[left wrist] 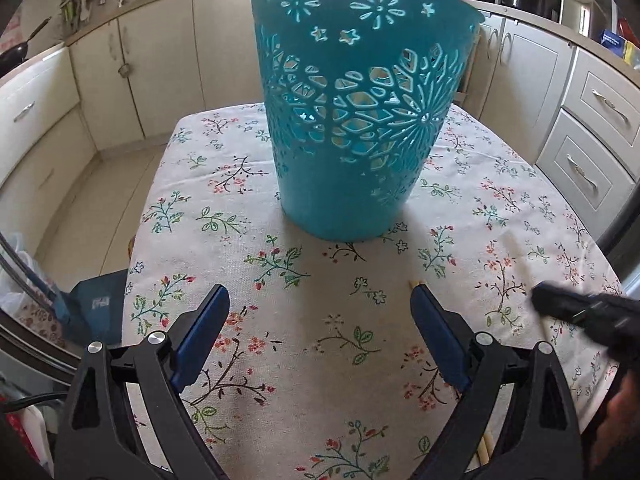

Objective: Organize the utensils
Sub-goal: 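Close the right gripper on a wooden stick and lift it, then carry the stick with the right gripper over the bin and drop it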

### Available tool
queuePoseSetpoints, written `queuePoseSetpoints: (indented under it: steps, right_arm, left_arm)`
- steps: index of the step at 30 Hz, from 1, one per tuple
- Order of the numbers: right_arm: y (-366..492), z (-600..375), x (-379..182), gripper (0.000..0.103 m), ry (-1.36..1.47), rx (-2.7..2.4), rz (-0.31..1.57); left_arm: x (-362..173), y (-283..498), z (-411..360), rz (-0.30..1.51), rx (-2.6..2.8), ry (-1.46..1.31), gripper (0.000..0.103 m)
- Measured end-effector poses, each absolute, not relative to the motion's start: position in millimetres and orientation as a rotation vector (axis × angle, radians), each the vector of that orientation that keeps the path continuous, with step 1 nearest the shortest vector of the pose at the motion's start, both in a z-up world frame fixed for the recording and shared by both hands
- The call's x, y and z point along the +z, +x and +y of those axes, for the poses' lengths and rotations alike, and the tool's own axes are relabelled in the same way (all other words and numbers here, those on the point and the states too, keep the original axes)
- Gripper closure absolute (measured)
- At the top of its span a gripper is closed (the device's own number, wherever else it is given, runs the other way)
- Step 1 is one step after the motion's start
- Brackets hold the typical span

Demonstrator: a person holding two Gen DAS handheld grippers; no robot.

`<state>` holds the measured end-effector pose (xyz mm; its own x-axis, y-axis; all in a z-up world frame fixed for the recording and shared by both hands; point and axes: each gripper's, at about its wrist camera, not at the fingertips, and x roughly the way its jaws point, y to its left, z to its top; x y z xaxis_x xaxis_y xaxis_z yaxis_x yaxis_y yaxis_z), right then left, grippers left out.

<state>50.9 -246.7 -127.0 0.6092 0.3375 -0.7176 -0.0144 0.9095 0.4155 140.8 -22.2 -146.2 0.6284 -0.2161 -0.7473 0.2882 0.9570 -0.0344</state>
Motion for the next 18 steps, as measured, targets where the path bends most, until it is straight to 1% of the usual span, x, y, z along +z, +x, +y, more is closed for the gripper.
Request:
queuePoseSetpoints:
  steps: [6,10,18]
  right_arm:
    - [47.9,-262.6,-80.6,0.097,0.5,0.262,0.777]
    - [58.6,-258.4,-42.2,0.097,0.502,0.303,0.679]
    - [112.1,-222.7,45.1,0.097,0.468,0.333,0.378]
  left_arm:
    - [-147.8,143.1,-24.2,0.855,-0.284,0.094,0.015]
    - [-149.6,144.5,-25.1,0.861,-0.281,0.099,0.015]
    - [-151.4,145.9,-25.9,0.868,-0.275,0.102,0.015]
